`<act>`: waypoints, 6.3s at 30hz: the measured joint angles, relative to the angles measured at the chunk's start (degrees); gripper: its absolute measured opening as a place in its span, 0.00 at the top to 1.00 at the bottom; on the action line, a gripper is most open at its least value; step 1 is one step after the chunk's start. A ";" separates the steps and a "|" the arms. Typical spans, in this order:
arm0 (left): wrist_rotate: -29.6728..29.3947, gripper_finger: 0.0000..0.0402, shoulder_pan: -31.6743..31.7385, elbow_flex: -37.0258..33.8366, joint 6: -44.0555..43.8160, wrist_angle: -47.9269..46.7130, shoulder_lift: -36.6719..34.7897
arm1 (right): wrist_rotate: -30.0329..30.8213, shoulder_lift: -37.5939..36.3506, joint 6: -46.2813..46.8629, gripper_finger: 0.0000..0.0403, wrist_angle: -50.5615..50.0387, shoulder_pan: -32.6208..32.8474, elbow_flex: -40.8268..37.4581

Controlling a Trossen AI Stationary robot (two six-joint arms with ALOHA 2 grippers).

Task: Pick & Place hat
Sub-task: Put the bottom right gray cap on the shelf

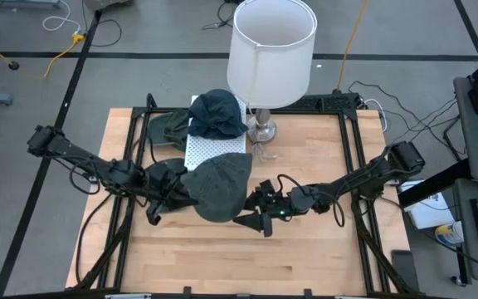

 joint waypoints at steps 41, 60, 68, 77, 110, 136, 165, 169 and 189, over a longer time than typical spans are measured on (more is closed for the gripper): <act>-1.86 0.80 2.97 -0.04 -11.23 -30.73 -9.41 | -17.52 -2.03 10.91 0.99 -20.25 4.50 0.04; 18.01 0.69 13.93 0.07 -18.90 -18.48 1.59 | -22.65 -2.59 5.82 0.99 -19.71 4.73 0.04; 25.59 0.55 16.50 0.07 -28.44 -8.91 8.88 | -22.91 -2.60 5.01 0.99 -19.78 5.12 0.04; 29.79 0.52 16.56 1.84 -35.46 -3.49 16.68 | -24.46 -2.60 4.12 0.99 -19.83 5.20 0.04; 30.71 0.53 10.40 8.83 -36.52 -6.51 24.65 | -25.77 -2.58 1.33 0.99 -21.58 5.29 0.04; 47.07 0.94 15.30 8.83 -45.00 5.67 24.37 | -22.43 -2.58 3.49 0.73 -22.94 5.16 0.04; 45.26 0.94 25.73 41.50 6.11 -83.02 18.22 | -11.63 -2.58 10.96 0.47 -35.44 8.02 0.02; 34.12 0.94 25.36 47.13 11.84 -89.95 18.12 | -11.67 -2.58 10.07 0.47 -35.17 7.04 0.02; -8.78 0.94 20.14 56.48 39.06 -98.96 18.18 | -11.74 -2.58 7.17 0.47 -34.76 4.04 0.02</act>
